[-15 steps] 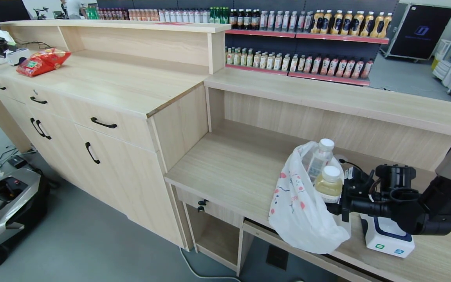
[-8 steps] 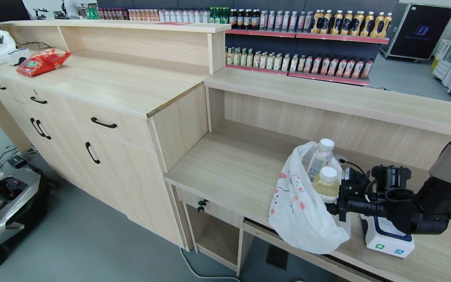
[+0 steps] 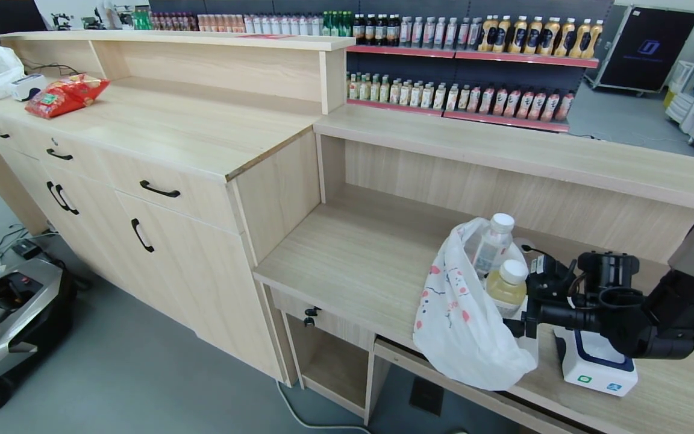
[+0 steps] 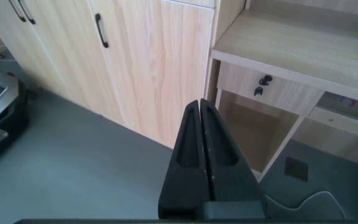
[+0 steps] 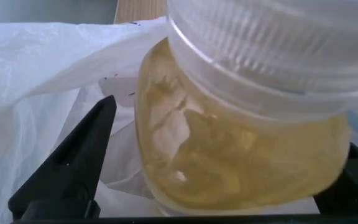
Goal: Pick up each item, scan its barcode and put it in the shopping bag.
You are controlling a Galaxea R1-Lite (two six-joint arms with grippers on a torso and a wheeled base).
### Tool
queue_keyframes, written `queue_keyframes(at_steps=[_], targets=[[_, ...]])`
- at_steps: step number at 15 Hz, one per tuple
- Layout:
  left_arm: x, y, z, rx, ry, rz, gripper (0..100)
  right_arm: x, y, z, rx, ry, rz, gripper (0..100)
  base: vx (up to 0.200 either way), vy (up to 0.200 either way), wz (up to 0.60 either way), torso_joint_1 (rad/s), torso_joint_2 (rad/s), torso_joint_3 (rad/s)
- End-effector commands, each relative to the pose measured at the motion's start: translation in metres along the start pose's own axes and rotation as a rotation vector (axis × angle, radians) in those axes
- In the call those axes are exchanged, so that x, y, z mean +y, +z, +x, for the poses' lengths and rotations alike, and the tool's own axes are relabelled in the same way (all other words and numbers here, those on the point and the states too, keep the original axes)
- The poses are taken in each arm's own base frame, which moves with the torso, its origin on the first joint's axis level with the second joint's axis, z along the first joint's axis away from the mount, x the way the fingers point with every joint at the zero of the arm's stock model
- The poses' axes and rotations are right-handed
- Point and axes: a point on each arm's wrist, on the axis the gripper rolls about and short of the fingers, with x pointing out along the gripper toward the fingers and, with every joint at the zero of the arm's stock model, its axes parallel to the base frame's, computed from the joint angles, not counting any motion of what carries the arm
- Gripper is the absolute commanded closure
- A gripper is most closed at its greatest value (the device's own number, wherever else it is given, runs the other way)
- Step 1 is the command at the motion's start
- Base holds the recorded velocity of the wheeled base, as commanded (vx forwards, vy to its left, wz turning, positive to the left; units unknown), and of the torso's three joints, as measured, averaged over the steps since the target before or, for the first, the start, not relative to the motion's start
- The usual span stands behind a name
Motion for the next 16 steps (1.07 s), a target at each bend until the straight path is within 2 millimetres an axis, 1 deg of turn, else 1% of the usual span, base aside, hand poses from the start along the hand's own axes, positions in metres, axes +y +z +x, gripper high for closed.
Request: queue_keyframes(at_steps=[1,3,4,6,7,8,9,10,12,13,14,16], targets=[[0.0,0.0,0.0,0.0,0.0,0.0,100,-0.006,0.02,-0.017,-0.014,-0.044,-0.028,0,0.0,0.0,0.0,0.0,0.0,0.0],[0.0,0.0,0.0,0.0,0.0,0.0,100,-0.01,0.033,-0.044,-0.007,-0.114,-0.045,0,0.0,0.0,0.0,0.0,0.0,0.0],[0.0,0.0,0.0,0.0,0.0,0.0,100,-0.011,0.037,-0.054,-0.001,-0.136,-0.04,0,0.0,0.0,0.0,0.0,0.0,0.0],[0.0,0.0,0.0,0.0,0.0,0.0,100,-0.004,0.059,-0.085,0.043,-0.184,0.022,0,0.0,0.0,0.0,0.0,0.0,0.0],[0.0,0.0,0.0,0.0,0.0,0.0,100,0.004,0.07,-0.1,0.082,-0.227,0.057,0,0.0,0.0,0.0,0.0,0.0,0.0],[0.0,0.0,0.0,0.0,0.0,0.0,100,0.018,0.082,-0.121,0.123,-0.276,0.104,0,0.0,0.0,0.0,0.0,0.0,0.0],[0.0,0.0,0.0,0.0,0.0,0.0,100,0.03,0.094,-0.138,0.139,-0.308,0.124,0,0.0,0.0,0.0,0.0,0.0,0.0],[0.0,0.0,0.0,0.0,0.0,0.0,100,0.04,0.103,-0.152,0.149,-0.341,0.132,0,0.0,0.0,0.0,0.0,0.0,0.0],[0.0,0.0,0.0,0.0,0.0,0.0,100,0.057,0.115,-0.17,0.16,-0.391,0.144,0,0.0,0.0,0.0,0.0,0.0,0.0],[0.0,0.0,0.0,0.0,0.0,0.0,100,0.073,0.127,-0.184,0.18,-0.431,0.17,0,0.0,0.0,0.0,0.0,0.0,0.0],[0.0,0.0,0.0,0.0,0.0,0.0,100,0.083,0.134,-0.191,0.188,-0.454,0.175,0,0.0,0.0,0.0,0.0,0.0,0.0],[0.0,0.0,0.0,0.0,0.0,0.0,100,0.092,0.147,-0.204,0.202,-0.515,0.11,0,0.0,0.0,0.0,0.0,0.0,0.0]])
